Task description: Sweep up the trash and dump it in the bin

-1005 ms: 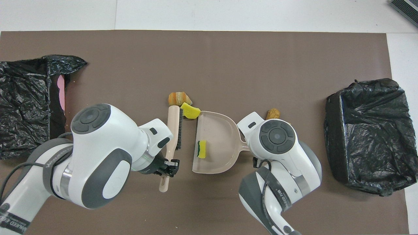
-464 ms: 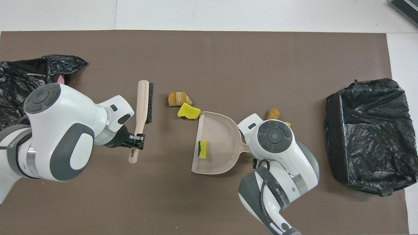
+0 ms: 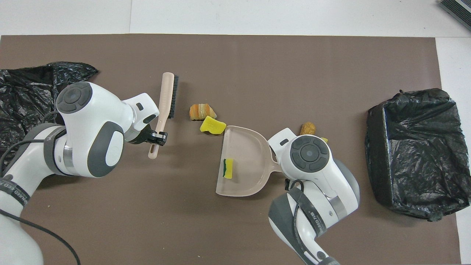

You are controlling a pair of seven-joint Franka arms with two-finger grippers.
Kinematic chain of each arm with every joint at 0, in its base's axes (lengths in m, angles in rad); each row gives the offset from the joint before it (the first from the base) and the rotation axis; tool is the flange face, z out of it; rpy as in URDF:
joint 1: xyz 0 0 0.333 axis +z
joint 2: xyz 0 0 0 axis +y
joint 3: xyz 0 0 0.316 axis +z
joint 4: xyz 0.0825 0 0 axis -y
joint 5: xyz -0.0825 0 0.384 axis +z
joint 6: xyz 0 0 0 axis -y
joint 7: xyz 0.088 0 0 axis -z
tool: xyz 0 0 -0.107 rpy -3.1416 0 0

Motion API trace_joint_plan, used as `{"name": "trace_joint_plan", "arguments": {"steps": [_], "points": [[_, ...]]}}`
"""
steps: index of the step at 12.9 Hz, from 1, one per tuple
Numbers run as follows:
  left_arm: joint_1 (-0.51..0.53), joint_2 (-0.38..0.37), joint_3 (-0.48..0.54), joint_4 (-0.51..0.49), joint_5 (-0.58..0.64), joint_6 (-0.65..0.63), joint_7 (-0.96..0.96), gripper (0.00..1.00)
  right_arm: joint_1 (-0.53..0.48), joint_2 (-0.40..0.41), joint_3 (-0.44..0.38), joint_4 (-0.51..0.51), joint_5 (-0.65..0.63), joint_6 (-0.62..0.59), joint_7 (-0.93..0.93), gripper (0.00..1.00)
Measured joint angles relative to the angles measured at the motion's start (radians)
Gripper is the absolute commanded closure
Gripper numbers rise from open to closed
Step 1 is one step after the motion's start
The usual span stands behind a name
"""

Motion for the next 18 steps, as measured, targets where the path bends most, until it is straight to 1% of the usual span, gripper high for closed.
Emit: {"name": "trace_joint_plan", "arguments": {"steps": [2, 5, 9, 13, 16, 18], "points": [[-0.018, 0.01, -0.007, -0.002, 0.023, 0.0, 0.035, 1.0, 0.0, 0.0, 0.001, 0.0, 0.0, 0.0, 0.01, 1.0], [-0.09, 0.01, -0.014, -0.02, 0.071, -0.02, 0.072, 1.0, 0.0, 0.0, 0.002, -0.001, 0.0, 0.0, 0.015, 1.0], [-0.182, -0.018, -0.018, -0.024, 0.079, -0.154, 0.17, 1.0, 0.0, 0.0, 0.003, -0.003, 0.0, 0.0, 0.019, 1.0], [-0.294, -0.072, -0.019, -0.041, 0.081, -0.254, 0.145, 1.0, 0.001, 0.0, 0.004, -0.005, 0.0, 0.0, 0.026, 1.0], [-0.368, -0.095, -0.023, -0.049, 0.08, -0.27, 0.067, 1.0, 0.001, 0.0, 0.004, -0.005, 0.0, 0.0, 0.026, 1.0], [-0.38, -0.114, -0.023, -0.047, 0.077, -0.285, 0.052, 1.0, 0.001, 0.0, 0.003, -0.005, 0.0, 0.0, 0.027, 1.0]]}}
